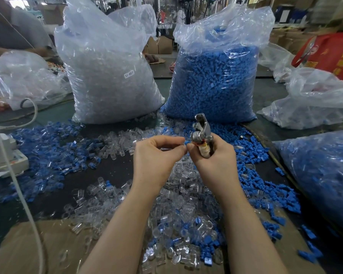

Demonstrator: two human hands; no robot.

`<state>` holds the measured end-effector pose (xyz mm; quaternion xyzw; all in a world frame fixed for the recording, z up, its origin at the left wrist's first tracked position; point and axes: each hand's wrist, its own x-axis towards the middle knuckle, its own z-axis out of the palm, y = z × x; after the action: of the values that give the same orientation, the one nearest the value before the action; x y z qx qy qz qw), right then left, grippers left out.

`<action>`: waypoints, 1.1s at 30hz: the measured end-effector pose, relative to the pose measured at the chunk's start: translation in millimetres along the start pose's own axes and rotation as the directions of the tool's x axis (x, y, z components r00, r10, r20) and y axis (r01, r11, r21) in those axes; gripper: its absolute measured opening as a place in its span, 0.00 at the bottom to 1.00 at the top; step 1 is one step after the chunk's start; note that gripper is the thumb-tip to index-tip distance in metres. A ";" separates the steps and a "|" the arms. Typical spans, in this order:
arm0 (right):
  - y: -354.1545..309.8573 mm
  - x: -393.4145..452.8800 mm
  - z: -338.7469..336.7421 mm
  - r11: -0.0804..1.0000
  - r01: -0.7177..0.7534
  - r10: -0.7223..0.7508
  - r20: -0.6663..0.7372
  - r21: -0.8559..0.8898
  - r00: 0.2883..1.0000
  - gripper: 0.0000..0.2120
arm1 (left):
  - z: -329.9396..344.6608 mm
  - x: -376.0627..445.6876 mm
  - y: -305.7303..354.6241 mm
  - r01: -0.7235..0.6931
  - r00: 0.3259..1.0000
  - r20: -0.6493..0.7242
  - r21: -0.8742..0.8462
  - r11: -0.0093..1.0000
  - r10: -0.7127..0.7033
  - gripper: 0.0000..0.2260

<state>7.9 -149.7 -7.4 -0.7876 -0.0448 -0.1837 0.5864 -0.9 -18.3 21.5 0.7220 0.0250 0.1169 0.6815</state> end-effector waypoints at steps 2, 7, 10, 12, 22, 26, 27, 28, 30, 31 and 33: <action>0.4 -0.1 -0.4 1.000 -0.007 0.007 0.003 0.008 1.000 0.04 | 0.7 -0.7 -0.4 0.003 1.000 0.000 -0.018 1.000 -0.003 0.07; -0.8 -0.1 -2.4 1.000 -0.027 0.027 0.067 0.001 0.997 0.03 | -1.2 -0.2 -2.0 0.004 1.000 0.008 -0.005 1.000 -0.004 0.07; -3.2 -1.4 -2.4 0.999 -0.033 0.032 0.078 0.011 0.996 0.07 | -1.3 0.0 -3.4 -0.004 1.000 0.003 -0.004 1.000 0.004 0.07; -4.1 -1.5 -1.6 0.999 -0.041 0.040 0.089 0.009 0.995 0.06 | -1.4 0.2 -4.9 -0.010 1.000 -0.008 -0.006 1.000 0.010 0.06; 1.7 1.1 -11.1 0.992 -0.089 0.104 0.168 -0.092 0.980 0.09 | -10.7 1.9 -3.8 0.029 0.999 -0.013 -0.154 0.988 -0.032 0.07; -0.2 -0.3 -9.1 0.983 -0.055 0.096 0.241 -0.173 0.966 0.09 | -13.1 2.0 -2.4 -0.019 0.999 0.027 -0.166 0.986 0.024 0.09; 0.1 0.0 -9.0 0.981 -0.049 0.097 0.257 -0.187 0.962 0.07 | -13.3 2.2 -2.0 -0.034 0.998 0.039 -0.175 0.984 0.041 0.09; 0.7 0.4 -9.2 0.979 -0.044 0.098 0.268 -0.199 0.958 0.06 | -13.5 2.3 -1.6 -0.046 0.997 0.050 -0.186 0.981 0.056 0.09; 1.1 0.8 -10.0 0.977 -0.037 0.097 0.285 -0.211 0.954 0.04 | -13.9 2.7 -1.7 -0.057 0.995 0.068 -0.202 0.978 0.072 0.09; 0.7 0.7 -10.4 0.977 -0.032 0.095 0.292 -0.211 0.952 0.04 | -14.0 2.9 -1.8 -0.059 0.994 0.075 -0.206 0.977 0.076 0.08; -0.5 0.1 -10.6 0.978 -0.024 0.088 0.303 -0.207 0.949 0.03 | -14.7 3.4 -2.1 -0.059 0.993 0.089 -0.209 0.976 0.079 0.07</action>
<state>5.3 -159.5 -4.4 -0.8627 -0.0954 -0.0442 0.4947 -0.4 -3.1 20.5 0.6529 -0.0454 0.1073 0.7484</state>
